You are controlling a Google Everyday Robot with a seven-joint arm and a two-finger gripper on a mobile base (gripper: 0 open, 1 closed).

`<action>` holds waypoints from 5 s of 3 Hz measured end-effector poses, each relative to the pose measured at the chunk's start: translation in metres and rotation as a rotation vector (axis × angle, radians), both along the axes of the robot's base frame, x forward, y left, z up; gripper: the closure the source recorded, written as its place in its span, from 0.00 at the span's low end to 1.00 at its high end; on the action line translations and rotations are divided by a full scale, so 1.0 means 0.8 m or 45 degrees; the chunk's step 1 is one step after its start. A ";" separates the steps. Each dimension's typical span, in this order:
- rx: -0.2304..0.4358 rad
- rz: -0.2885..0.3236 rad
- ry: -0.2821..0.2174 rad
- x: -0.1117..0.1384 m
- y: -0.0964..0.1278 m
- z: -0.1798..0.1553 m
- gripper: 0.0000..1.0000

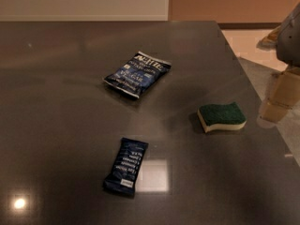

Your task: Pick rxbar blueberry

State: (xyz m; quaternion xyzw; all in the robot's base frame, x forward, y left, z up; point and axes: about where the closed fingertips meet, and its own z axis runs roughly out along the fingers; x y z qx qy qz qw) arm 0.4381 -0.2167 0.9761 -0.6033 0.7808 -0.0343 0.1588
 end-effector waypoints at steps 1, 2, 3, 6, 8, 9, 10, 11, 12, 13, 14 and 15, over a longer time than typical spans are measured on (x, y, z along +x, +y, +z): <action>0.000 0.000 0.000 0.000 0.000 0.000 0.00; 0.019 0.065 0.000 0.004 0.013 0.002 0.00; 0.047 0.213 0.010 0.011 0.053 -0.005 0.00; 0.130 0.694 0.104 0.009 0.194 -0.067 0.00; 0.133 1.028 0.206 -0.015 0.268 -0.121 0.00; 0.125 1.159 0.248 -0.027 0.289 -0.146 0.00; 0.114 1.262 0.263 -0.036 0.304 -0.164 0.00; 0.102 1.347 0.277 -0.043 0.310 -0.180 0.00; 0.098 1.428 0.287 -0.054 0.313 -0.190 0.00; 0.090 1.491 0.298 -0.064 0.315 -0.195 0.00; 0.070 1.552 0.319 -0.072 0.318 -0.200 0.00; 0.045 1.605 0.343 -0.077 0.319 -0.205 0.18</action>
Offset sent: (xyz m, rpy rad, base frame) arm 0.0071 0.0230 -0.0020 0.0347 0.0268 0.1238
